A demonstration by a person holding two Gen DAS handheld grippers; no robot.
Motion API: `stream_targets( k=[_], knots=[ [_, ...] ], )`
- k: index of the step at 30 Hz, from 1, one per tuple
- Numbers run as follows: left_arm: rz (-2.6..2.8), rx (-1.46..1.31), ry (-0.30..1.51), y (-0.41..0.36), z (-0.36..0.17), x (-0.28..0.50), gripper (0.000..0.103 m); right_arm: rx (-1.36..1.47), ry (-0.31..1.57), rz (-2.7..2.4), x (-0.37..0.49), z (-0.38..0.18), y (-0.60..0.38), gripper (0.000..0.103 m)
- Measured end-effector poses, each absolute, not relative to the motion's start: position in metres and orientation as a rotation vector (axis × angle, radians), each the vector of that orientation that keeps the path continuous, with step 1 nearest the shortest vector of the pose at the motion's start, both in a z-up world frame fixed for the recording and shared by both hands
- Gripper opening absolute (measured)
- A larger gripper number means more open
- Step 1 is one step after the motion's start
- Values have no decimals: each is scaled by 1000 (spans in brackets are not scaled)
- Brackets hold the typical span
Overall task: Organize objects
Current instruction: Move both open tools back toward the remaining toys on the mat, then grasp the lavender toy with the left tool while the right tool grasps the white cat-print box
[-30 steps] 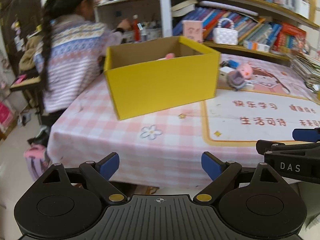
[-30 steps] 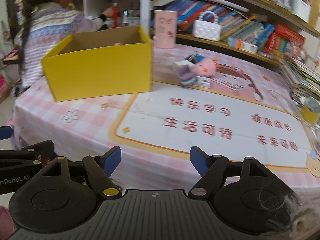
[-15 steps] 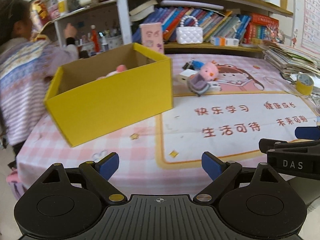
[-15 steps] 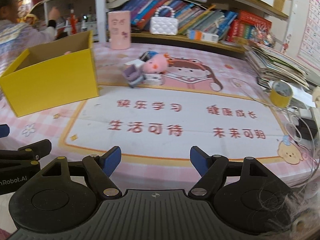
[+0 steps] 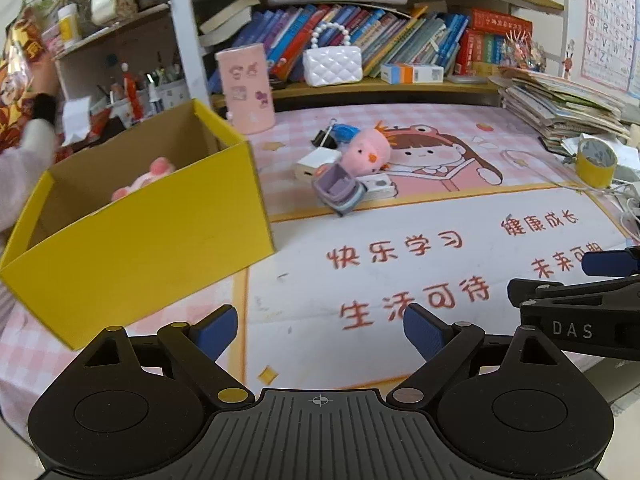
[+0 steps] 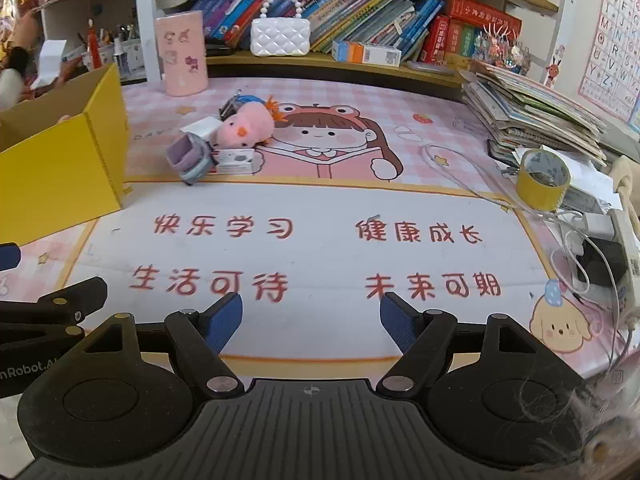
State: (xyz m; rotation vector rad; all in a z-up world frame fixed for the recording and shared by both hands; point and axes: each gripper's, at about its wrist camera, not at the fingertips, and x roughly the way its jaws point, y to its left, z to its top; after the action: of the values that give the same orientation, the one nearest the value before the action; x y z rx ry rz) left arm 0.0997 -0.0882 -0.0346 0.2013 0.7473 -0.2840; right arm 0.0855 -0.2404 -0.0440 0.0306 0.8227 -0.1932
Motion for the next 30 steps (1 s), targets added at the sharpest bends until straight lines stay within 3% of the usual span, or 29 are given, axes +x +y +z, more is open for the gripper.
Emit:
stream_targets(
  k=[30],
  knots=[
    [-152, 137, 761, -149, -31, 177, 93, 38, 796, -33, 191, -40, -304, 74]
  ],
)
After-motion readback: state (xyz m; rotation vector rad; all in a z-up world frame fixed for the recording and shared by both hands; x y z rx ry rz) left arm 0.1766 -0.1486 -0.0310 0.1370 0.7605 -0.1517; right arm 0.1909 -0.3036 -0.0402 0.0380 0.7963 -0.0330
